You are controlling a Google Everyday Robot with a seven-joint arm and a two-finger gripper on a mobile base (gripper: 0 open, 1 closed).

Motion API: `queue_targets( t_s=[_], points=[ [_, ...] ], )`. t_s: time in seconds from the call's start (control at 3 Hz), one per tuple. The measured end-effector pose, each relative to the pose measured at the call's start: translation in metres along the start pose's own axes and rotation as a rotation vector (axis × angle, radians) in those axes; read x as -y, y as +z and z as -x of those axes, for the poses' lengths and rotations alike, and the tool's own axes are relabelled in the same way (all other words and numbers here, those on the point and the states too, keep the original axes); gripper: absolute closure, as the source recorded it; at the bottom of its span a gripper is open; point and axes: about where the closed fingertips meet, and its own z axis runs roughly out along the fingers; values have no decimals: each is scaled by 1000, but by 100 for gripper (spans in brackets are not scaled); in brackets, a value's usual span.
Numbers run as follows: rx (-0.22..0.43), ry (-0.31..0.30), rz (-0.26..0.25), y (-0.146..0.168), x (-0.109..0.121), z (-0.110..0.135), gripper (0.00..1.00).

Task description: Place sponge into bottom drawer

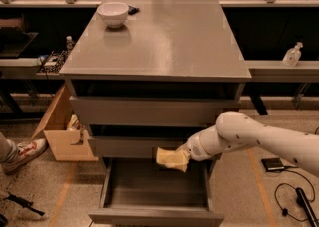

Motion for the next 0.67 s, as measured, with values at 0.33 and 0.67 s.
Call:
queue_targets(
  t_s=[0.33, 0.67],
  points=[
    [23, -17, 38, 35, 10, -10, 100],
    [33, -37, 66, 79, 17, -23, 100]
  ],
)
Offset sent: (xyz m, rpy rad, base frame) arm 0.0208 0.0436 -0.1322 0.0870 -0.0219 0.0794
